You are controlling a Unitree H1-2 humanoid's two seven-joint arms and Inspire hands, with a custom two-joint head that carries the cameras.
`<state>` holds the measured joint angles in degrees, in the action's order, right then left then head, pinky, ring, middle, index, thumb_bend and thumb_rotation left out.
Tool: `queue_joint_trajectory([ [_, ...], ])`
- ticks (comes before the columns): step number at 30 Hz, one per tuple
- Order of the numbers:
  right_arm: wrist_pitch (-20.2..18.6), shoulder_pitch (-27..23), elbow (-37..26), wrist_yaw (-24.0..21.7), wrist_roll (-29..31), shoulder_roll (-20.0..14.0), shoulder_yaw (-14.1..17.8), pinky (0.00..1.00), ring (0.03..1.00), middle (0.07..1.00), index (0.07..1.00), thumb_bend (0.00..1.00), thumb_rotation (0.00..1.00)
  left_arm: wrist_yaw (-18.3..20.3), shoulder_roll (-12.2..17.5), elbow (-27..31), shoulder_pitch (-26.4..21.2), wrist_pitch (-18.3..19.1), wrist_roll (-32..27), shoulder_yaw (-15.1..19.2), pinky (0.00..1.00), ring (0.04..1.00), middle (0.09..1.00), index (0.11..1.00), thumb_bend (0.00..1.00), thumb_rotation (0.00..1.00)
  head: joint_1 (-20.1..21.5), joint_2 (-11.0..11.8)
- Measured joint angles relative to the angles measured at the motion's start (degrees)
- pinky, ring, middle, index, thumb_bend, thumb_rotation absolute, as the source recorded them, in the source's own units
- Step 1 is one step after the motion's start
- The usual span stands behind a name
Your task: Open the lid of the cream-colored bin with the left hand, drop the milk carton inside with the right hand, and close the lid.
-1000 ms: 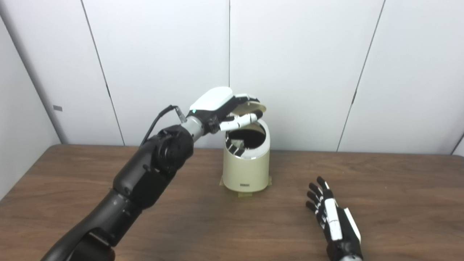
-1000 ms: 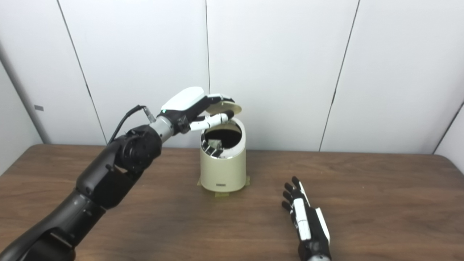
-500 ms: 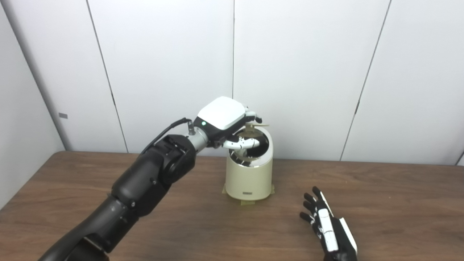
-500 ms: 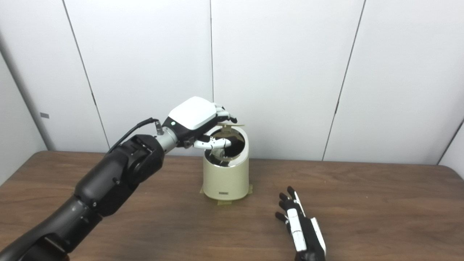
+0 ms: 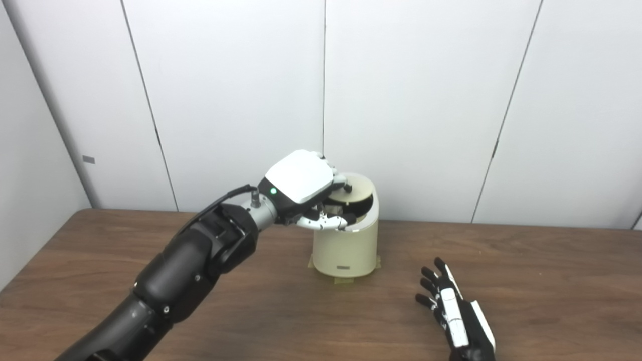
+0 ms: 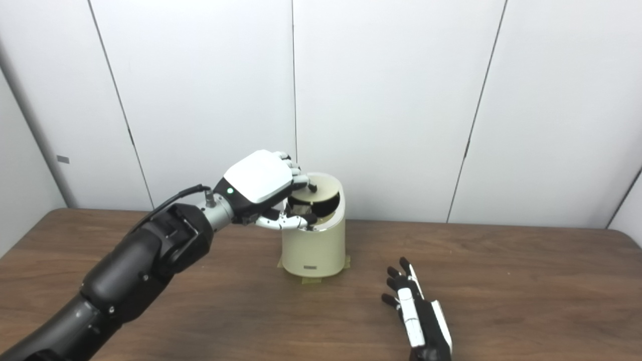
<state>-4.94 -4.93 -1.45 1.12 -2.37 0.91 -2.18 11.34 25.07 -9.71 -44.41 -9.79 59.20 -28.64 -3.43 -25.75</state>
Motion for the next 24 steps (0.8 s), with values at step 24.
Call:
queue_joint_trajectory([
  [24,-4.70,0.76,-3.41,0.97,-0.95,1.04,-0.93,0.82,0.919,0.912,0.982,0.61,1.00,1.90,-0.14,-0.19,1.40,-0.99,3.95,-2.86,0.95,0.916,0.840,0.784,0.56,1.00,1.41,-4.48],
])
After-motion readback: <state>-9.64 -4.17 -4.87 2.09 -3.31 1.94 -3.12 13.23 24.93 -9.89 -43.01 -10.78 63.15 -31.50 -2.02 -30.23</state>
